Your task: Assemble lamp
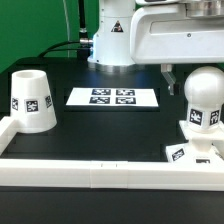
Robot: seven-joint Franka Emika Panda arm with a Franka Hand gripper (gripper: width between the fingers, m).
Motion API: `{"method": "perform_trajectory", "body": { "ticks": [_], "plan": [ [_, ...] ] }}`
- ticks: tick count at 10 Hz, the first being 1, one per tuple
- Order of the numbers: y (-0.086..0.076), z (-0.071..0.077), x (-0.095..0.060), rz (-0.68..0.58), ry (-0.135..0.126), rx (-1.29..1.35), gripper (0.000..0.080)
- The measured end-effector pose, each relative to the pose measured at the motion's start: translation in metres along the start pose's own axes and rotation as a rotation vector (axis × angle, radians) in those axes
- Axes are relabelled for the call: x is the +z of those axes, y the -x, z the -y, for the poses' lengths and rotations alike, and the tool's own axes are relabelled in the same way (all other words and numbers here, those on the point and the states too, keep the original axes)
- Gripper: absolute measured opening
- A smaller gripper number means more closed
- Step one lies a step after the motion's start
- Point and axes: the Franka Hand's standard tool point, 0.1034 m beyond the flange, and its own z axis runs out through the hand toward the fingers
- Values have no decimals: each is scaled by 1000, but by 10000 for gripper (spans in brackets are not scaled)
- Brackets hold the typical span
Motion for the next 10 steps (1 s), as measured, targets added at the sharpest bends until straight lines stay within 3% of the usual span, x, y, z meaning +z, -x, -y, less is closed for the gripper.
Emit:
{"method": "perform_trajectory", "body": {
  "ticks": [5, 10],
  "plan": [
    [2, 3, 2, 3, 1, -397, 698],
    [6, 6, 5, 10, 20, -748, 698]
  ]
}}
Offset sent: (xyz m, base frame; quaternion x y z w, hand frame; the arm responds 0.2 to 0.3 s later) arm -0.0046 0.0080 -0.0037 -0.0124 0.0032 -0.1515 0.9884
